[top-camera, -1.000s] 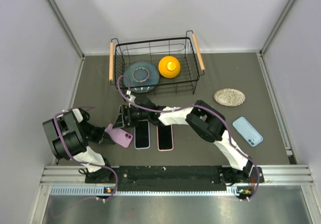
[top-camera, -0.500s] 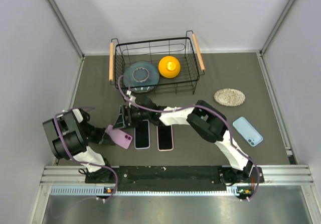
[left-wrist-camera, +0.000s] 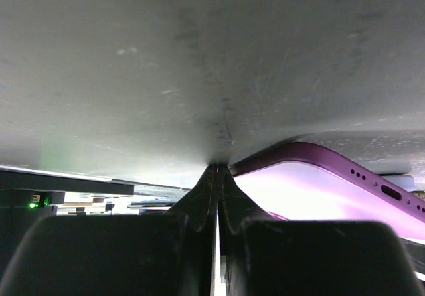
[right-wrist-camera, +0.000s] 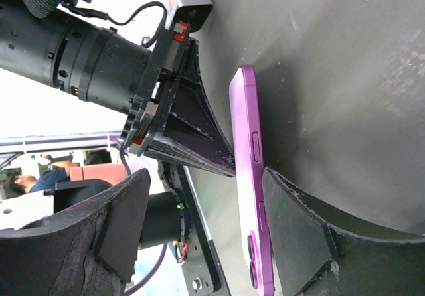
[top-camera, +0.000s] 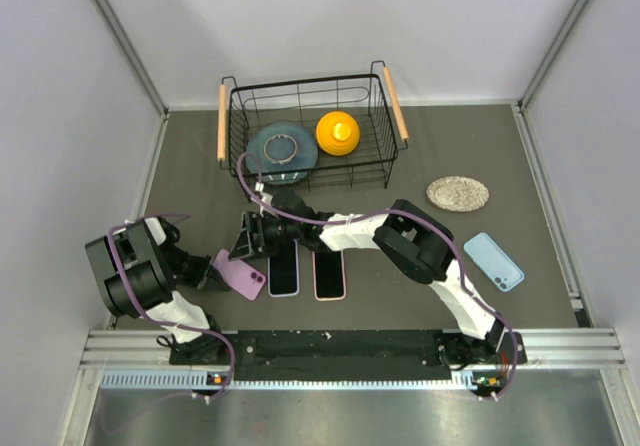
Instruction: Put the phone into the phone case
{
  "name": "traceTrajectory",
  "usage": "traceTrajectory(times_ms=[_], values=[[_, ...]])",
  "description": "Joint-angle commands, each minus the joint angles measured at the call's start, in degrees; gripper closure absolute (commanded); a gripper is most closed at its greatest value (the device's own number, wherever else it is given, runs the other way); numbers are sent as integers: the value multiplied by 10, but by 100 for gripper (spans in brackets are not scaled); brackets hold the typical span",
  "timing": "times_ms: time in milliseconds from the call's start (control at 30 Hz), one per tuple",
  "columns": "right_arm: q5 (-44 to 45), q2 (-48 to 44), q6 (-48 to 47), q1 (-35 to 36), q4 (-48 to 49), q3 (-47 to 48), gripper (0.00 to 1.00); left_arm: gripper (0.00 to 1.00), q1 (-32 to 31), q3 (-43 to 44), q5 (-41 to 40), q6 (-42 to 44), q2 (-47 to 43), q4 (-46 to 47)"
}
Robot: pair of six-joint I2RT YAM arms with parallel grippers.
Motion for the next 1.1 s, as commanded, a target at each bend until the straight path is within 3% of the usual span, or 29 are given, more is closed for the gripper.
traceTrajectory(times_ms=[0, 200, 500, 633, 667, 767, 867, 967, 1000, 1067], values=[[-72, -21, 32, 22, 34, -7, 32, 100, -2, -36, -139, -1, 26, 161], [-73, -27, 29, 25, 28, -18, 32, 100, -1, -35, -126, -3, 19, 161], [-24, -40, -22, 27, -68, -27, 36, 100, -1, -44, -101, -2, 1, 176], [-12, -46, -48, 27, -75, -22, 58, 100, -2, -43, -103, 2, -4, 172], [-6, -47, -54, 26, -75, -20, 72, 100, 0, -40, -103, 5, -5, 169], [-6, -47, -58, 24, -43, -24, 91, 100, -1, -35, -107, 9, -13, 159], [-11, -55, -72, 19, -13, -25, 100, 100, -1, -28, -103, 20, -31, 149], [-15, -66, -118, 13, -43, -7, 100, 100, 0, -8, -74, 64, -46, 149], [-12, -85, -167, 7, -105, 11, 100, 100, 0, 13, -13, 84, -56, 146], [-8, -109, -224, -4, -130, 11, 100, 100, -1, 33, 60, 97, -82, 128]])
